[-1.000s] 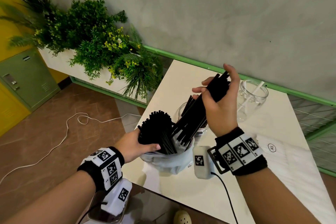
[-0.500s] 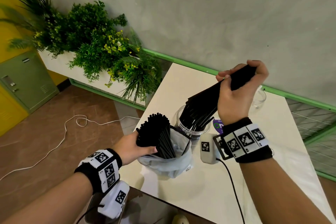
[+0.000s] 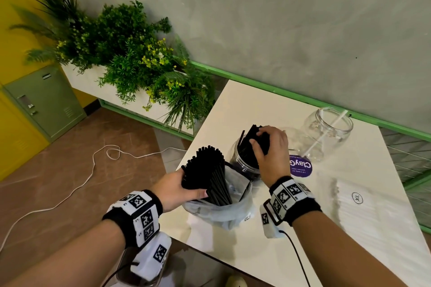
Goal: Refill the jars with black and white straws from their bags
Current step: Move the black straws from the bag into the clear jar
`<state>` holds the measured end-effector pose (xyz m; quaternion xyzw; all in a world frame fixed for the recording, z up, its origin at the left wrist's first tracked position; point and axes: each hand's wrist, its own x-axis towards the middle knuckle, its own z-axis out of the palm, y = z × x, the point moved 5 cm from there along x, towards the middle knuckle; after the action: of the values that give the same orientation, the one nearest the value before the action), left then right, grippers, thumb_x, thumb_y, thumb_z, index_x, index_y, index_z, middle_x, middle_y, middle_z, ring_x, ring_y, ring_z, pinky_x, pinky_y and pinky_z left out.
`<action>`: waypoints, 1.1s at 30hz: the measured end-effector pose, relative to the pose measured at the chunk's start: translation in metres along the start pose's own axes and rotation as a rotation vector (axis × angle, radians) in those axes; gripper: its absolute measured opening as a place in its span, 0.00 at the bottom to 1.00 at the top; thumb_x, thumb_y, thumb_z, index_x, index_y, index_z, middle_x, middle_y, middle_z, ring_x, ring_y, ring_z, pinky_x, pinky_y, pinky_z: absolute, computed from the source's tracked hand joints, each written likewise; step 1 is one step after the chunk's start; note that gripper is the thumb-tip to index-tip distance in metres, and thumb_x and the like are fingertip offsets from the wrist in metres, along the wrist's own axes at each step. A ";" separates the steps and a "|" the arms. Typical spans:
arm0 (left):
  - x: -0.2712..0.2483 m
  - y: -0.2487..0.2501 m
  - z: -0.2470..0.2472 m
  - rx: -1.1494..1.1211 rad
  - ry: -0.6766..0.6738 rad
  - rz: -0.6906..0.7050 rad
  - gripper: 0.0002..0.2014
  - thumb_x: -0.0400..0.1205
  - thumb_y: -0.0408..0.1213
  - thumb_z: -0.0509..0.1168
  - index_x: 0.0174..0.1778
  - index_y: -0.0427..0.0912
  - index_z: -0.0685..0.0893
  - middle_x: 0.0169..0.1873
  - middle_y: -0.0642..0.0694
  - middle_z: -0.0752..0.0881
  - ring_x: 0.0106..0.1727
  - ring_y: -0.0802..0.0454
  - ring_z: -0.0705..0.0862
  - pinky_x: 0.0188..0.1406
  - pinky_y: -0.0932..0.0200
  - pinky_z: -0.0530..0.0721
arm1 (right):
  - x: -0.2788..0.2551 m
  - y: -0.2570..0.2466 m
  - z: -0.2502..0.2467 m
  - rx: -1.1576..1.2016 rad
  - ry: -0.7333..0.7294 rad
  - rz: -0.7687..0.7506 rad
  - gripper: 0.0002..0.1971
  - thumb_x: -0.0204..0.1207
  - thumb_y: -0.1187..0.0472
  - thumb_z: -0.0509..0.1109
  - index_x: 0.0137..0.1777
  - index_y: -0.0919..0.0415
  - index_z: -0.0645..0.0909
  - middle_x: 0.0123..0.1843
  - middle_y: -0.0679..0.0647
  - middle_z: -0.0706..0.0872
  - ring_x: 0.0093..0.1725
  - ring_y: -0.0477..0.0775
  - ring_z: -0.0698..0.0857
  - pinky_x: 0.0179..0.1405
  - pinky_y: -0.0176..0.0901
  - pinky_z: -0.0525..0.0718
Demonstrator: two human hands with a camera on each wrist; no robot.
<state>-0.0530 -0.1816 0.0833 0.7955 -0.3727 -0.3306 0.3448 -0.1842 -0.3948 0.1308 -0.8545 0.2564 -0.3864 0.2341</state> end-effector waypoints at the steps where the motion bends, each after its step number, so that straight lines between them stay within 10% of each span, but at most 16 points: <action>1: 0.000 0.001 0.000 0.005 -0.004 0.002 0.49 0.50 0.75 0.63 0.65 0.48 0.77 0.51 0.57 0.83 0.54 0.58 0.81 0.43 0.70 0.77 | 0.001 0.005 0.001 -0.062 -0.030 -0.018 0.14 0.77 0.59 0.72 0.60 0.60 0.76 0.57 0.56 0.83 0.65 0.55 0.71 0.67 0.67 0.73; 5: 0.000 0.002 0.000 0.006 -0.007 0.011 0.48 0.49 0.77 0.63 0.61 0.51 0.77 0.49 0.57 0.83 0.52 0.58 0.81 0.43 0.67 0.76 | 0.011 0.021 -0.008 -0.244 -0.072 -0.036 0.19 0.77 0.46 0.65 0.64 0.55 0.78 0.64 0.54 0.80 0.69 0.60 0.68 0.70 0.64 0.68; 13: 0.003 -0.002 -0.001 0.000 -0.004 0.000 0.53 0.38 0.87 0.56 0.53 0.56 0.76 0.46 0.58 0.84 0.52 0.56 0.83 0.43 0.66 0.77 | 0.022 0.047 -0.033 -0.172 -0.076 -0.041 0.20 0.81 0.65 0.66 0.72 0.60 0.74 0.69 0.60 0.74 0.68 0.61 0.71 0.70 0.41 0.64; 20: 0.000 0.004 -0.001 -0.014 -0.014 0.022 0.42 0.50 0.81 0.63 0.53 0.56 0.75 0.49 0.54 0.85 0.55 0.54 0.83 0.53 0.58 0.82 | 0.018 0.053 -0.030 -0.083 -0.030 -0.010 0.23 0.77 0.77 0.55 0.69 0.62 0.78 0.70 0.58 0.77 0.69 0.61 0.76 0.70 0.59 0.75; 23: 0.003 0.002 -0.002 0.003 -0.017 0.027 0.55 0.41 0.87 0.56 0.58 0.52 0.77 0.51 0.54 0.85 0.55 0.55 0.83 0.53 0.58 0.82 | 0.024 0.035 -0.024 -0.036 -0.100 -0.012 0.20 0.84 0.55 0.55 0.73 0.57 0.74 0.73 0.54 0.75 0.73 0.55 0.71 0.75 0.45 0.67; 26: 0.002 0.004 -0.002 0.022 -0.020 0.026 0.53 0.42 0.86 0.57 0.56 0.54 0.76 0.50 0.55 0.84 0.55 0.55 0.83 0.52 0.60 0.82 | 0.025 0.036 -0.002 -0.294 -0.358 -0.087 0.32 0.79 0.35 0.51 0.79 0.50 0.65 0.80 0.51 0.66 0.78 0.55 0.64 0.77 0.52 0.64; 33: 0.003 0.007 -0.004 0.031 -0.012 0.023 0.40 0.53 0.78 0.67 0.53 0.55 0.74 0.47 0.58 0.83 0.54 0.55 0.83 0.44 0.67 0.79 | 0.050 0.034 0.018 -0.419 -0.538 -0.155 0.35 0.76 0.32 0.58 0.81 0.43 0.59 0.81 0.48 0.63 0.78 0.54 0.62 0.71 0.53 0.71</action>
<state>-0.0508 -0.1865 0.0895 0.7944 -0.3888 -0.3256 0.3341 -0.1506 -0.4480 0.1268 -0.9721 0.1936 -0.1031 0.0827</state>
